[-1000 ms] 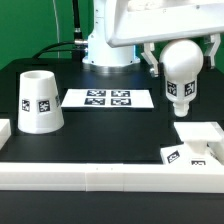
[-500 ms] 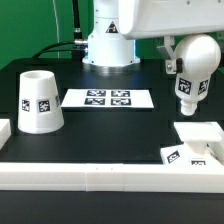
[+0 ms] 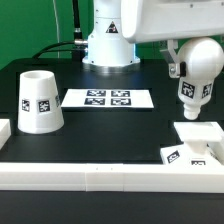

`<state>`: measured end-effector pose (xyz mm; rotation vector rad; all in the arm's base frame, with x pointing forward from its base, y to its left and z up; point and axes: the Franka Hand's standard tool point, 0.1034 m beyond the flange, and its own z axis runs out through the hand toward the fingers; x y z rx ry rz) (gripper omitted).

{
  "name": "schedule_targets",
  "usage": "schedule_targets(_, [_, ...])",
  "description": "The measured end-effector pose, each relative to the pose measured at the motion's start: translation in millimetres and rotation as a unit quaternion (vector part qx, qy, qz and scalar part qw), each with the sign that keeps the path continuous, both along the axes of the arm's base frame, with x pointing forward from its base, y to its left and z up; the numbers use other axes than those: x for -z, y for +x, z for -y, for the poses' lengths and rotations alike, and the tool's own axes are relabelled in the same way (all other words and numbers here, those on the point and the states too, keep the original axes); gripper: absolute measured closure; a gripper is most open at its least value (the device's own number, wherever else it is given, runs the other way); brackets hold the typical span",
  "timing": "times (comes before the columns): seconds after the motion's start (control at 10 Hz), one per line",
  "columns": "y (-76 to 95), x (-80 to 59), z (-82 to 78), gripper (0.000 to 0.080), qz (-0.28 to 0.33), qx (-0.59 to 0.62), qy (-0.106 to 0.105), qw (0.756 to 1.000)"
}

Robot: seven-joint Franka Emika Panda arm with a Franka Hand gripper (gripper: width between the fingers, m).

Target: Assemble lamp

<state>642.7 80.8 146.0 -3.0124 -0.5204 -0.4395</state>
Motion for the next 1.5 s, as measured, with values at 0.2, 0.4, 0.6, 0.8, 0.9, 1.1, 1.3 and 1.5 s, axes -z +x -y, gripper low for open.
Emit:
schedule_targets(0.2, [1.4,0.5,1.7,0.0223,0.025,0.003,0.001,1.000])
schedule_targets(0.4, [-5.0,5.6,-3.8,0.0223,0.038,0.001,0.001,0.999])
schedule_targets(0.6, [-0.6,6.2,-6.4,0.0223,0.040,0.000,0.002,0.999])
schedule_targets(0.8, [1.2,12.1,-6.3,0.0223,0.038,0.000,0.002,0.999])
schedule_targets(0.9, [1.1,15.6,-5.4,0.0223,0.036,0.001,0.002,0.999])
schedule_targets(1.1, [0.1,20.3,-5.4,0.0223,0.033,0.001,0.002,0.999])
schedule_targets(1.3, [-1.2,26.0,-6.3,0.0223,0.032,0.000,0.002,0.999])
schedule_targets(1.5, [-3.5,30.8,-6.8,0.0223,0.040,0.001,0.002,0.999])
